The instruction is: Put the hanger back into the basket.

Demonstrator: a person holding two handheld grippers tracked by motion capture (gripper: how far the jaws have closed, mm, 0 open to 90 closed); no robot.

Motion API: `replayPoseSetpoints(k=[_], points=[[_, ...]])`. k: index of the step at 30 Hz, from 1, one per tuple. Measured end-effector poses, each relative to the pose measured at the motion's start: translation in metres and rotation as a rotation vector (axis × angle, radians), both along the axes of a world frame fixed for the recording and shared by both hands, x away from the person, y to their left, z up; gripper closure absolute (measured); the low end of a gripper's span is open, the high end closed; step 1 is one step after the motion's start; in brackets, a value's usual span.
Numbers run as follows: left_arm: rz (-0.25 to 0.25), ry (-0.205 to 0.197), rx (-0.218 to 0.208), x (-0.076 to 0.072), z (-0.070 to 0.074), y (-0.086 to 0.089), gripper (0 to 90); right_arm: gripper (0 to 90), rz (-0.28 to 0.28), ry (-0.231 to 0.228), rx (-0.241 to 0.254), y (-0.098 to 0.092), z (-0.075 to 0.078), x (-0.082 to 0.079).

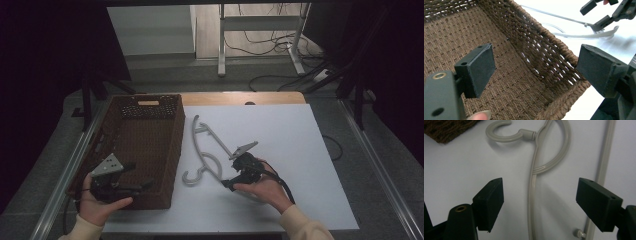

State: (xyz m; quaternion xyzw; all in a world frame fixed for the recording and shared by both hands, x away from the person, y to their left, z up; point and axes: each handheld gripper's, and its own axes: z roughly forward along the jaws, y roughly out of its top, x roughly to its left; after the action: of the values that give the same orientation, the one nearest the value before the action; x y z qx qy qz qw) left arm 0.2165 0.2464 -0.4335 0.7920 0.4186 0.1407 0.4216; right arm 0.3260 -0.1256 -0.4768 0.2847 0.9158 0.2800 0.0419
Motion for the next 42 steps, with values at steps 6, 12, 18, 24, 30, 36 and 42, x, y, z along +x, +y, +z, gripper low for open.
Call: replayPoseSetpoints(k=[6,12,18,24,30,36,42], points=[[0.001,0.001,-0.001,0.000,0.000,0.001,14.7,27.2,0.006,0.039,-0.043,0.010,-0.010,0.004],[0.001,0.003,-0.001,0.000,-0.001,0.001,14.7,34.1,0.000,0.066,-0.083,0.020,-0.017,0.008],[0.002,0.002,-0.002,0.000,-0.001,0.002,14.7,41.3,0.006,0.081,-0.121,0.030,-0.024,0.009],[0.002,0.001,-0.004,0.000,-0.001,0.002,14.7,52.0,0.000,0.084,-0.166,0.036,-0.028,0.009],[0.004,-0.001,-0.004,-0.001,0.000,0.003,14.7,67.6,-0.020,0.043,-0.226,0.041,-0.027,0.007],[0.003,0.000,-0.004,0.000,0.000,0.003,14.7,80.3,-0.020,0.059,-0.251,0.047,-0.026,0.005],[0.002,-0.001,-0.003,-0.001,0.000,0.002,14.7,81.7,-0.051,0.101,-0.230,0.044,-0.025,0.010]])
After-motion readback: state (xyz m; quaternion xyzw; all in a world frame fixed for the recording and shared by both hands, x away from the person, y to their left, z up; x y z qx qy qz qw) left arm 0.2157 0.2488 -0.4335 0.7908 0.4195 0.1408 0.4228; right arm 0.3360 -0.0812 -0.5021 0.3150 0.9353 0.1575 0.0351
